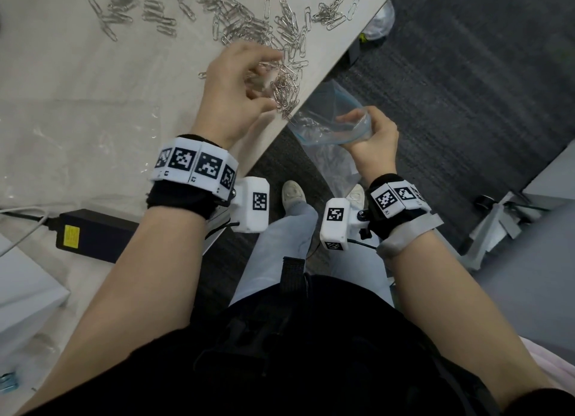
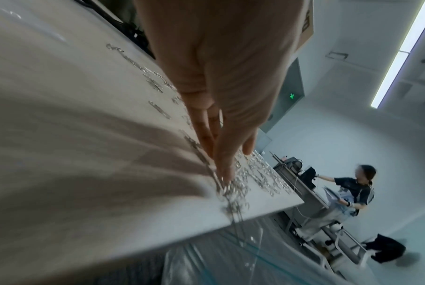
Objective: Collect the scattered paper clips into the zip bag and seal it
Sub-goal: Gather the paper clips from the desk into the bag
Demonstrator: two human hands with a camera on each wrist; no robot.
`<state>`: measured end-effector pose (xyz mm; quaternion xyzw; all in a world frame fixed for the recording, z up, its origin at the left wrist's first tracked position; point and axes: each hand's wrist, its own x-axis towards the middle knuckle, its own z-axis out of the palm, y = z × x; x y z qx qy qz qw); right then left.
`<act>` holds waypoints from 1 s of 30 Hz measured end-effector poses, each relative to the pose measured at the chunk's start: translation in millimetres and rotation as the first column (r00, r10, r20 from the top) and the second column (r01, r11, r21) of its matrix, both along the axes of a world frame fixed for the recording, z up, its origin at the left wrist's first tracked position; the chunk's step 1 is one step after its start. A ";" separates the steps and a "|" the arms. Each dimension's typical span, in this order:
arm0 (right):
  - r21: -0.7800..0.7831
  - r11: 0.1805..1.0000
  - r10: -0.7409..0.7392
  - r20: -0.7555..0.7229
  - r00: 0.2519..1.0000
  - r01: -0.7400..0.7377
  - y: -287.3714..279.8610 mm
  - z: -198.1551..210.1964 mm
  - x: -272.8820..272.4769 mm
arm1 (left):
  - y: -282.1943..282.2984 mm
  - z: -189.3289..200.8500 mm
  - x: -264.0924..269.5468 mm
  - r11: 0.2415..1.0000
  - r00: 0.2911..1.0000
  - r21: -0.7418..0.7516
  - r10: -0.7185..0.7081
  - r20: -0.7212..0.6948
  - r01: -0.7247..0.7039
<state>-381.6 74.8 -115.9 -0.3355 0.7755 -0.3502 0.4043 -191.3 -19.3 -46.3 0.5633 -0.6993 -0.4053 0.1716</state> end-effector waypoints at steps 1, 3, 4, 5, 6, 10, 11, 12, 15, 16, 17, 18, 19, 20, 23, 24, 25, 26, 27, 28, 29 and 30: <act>0.002 1.000 0.005 0.003 1.000 -0.005 -0.5 0.7 -0.1 | -4.5 2.9 2.5 0.999 0.997 -0.002 -0.039 0.060 0.040; 0.001 1.000 0.006 0.006 1.000 -0.006 -1.8 0.0 0.3 | -14.5 6.2 6.6 0.988 0.956 0.029 -0.155 0.248 0.152; -0.004 1.000 0.006 0.015 1.000 -0.006 -2.3 0.0 0.5 | -18.2 6.1 6.9 0.979 0.925 0.060 -0.203 0.322 0.194; -0.006 1.000 0.009 0.020 1.000 -0.009 -2.7 -0.3 0.8 | -20.5 5.4 5.3 0.972 0.903 0.087 -0.236 0.360 0.220; -0.001 1.000 0.010 0.017 1.000 -0.010 -3.2 -0.9 1.3 | -21.7 3.5 2.6 0.966 0.894 0.105 -0.260 0.364 0.238; 0.008 1.000 0.012 0.015 1.000 -0.012 -5.8 -3.2 1.9 | -18.4 -2.6 -10.4 0.967 0.937 0.054 -0.255 0.238 0.249; 0.013 1.000 0.009 0.016 1.000 -0.009 -6.3 -3.9 1.8 | -17.1 -4.5 -12.5 0.969 0.947 0.036 -0.245 0.209 0.243; 0.015 1.000 0.005 0.019 1.000 -0.005 -6.9 -3.8 2.0 | -16.0 -6.6 -13.8 0.970 0.952 0.020 -0.242 0.189 0.242; -0.002 1.000 -0.004 0.021 1.000 0.004 -7.1 -3.1 1.9 | -12.6 -13.4 -15.8 0.968 0.959 -0.020 -0.243 0.146 0.249; -0.003 1.000 -0.009 0.019 1.000 0.009 -7.0 -3.3 2.2 | -11.4 -15.8 -16.4 0.970 0.963 -0.026 -0.236 0.127 0.241; -0.002 1.000 -0.013 0.024 1.000 0.013 -7.0 -3.7 2.3 | -10.0 -17.8 -17.5 0.973 0.969 -0.030 -0.224 0.105 0.229; 0.001 1.000 -0.014 0.034 0.999 0.014 -7.0 -3.3 2.9 | -8.1 -19.5 -19.2 0.977 0.974 -0.035 -0.208 0.085 0.212; 0.006 1.000 -0.014 0.042 0.999 0.013 -6.7 -3.5 3.5 | -5.9 -21.2 -21.5 0.980 0.979 -0.042 -0.193 0.071 0.197; 0.010 1.000 -0.013 0.046 0.999 0.013 -6.6 -4.1 4.2 | -3.3 -22.7 -24.1 0.981 0.981 -0.049 -0.185 0.065 0.188; 0.007 1.000 -0.017 0.052 0.999 0.017 -6.0 -7.5 5.3 | 4.3 -25.9 -30.7 0.975 0.976 -0.068 -0.208 0.061 0.212; 0.001 1.000 -0.022 0.052 0.998 0.022 -6.0 -8.6 5.1 | 6.0 -25.7 -31.6 0.973 0.975 -0.070 -0.216 0.055 0.219; -0.003 1.000 -0.027 0.054 0.998 0.027 -6.2 -9.2 4.9 | 7.5 -24.4 -32.1 0.973 0.976 -0.073 -0.216 0.038 0.218; -0.005 1.000 -0.029 0.055 0.998 0.030 -6.3 -8.8 4.8 | 8.5 -22.5 -31.6 0.976 0.979 -0.073 -0.206 0.010 0.206; -0.008 0.999 -0.030 0.055 0.998 0.031 -6.5 -8.2 4.7 | 8.9 -19.9 -30.2 0.980 0.982 -0.076 -0.185 -0.026 0.182; -0.012 0.999 -0.031 0.054 0.998 0.031 -6.9 -6.6 4.8 | 8.2 -17.2 -27.3 0.986 0.987 -0.080 -0.148 -0.058 0.144; -0.014 0.999 -0.032 0.054 0.998 0.033 -7.3 -5.1 4.4 | 6.8 -14.4 -22.8 0.992 0.993 -0.085 -0.099 -0.072 0.092; -0.014 0.999 -0.034 0.056 0.998 0.035 -7.7 -4.0 3.8 | 4.4 -11.8 -16.1 0.995 0.997 -0.094 -0.039 -0.064 0.033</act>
